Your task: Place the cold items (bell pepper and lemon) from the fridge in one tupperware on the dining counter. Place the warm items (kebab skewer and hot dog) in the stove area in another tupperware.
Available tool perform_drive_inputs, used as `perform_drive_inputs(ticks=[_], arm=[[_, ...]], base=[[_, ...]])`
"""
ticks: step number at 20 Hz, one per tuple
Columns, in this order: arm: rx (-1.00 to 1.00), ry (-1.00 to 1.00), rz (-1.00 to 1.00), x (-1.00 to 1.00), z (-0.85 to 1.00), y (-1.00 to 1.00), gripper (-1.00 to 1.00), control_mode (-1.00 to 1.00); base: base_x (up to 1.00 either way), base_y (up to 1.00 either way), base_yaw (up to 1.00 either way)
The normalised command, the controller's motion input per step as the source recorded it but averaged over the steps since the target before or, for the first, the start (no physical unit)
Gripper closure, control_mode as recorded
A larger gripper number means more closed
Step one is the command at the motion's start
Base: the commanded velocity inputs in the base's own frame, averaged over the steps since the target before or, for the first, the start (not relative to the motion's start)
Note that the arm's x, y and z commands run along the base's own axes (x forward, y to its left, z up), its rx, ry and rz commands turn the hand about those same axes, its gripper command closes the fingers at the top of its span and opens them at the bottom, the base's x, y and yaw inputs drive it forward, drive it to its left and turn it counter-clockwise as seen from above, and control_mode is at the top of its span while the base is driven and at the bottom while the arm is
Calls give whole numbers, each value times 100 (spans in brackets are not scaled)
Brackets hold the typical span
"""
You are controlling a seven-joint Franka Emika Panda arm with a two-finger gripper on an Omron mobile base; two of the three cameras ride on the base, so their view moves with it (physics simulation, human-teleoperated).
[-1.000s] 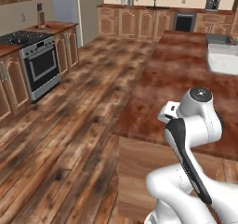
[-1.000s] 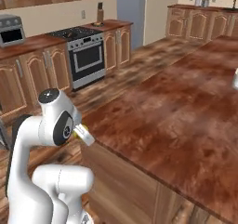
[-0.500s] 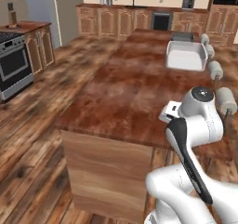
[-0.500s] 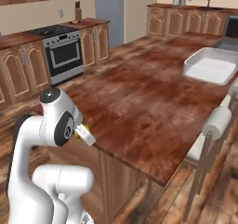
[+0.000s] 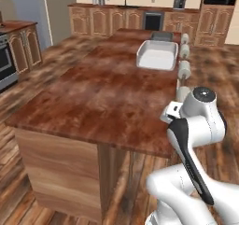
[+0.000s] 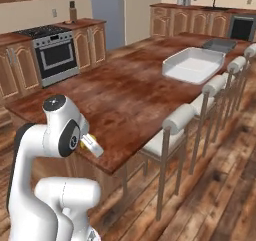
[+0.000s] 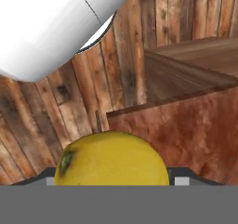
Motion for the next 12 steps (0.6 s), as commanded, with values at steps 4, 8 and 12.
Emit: perform_drive_inputs(ticks=[4, 8, 12], arm=[[0, 0, 0, 0, 0, 0, 100, 100], [0, 0, 0, 0, 0, 0, 100, 100], [0, 0, 0, 0, 0, 0, 100, 100]], base=[[1, -100, 5], [19, -100, 3], [69, -100, 3]])
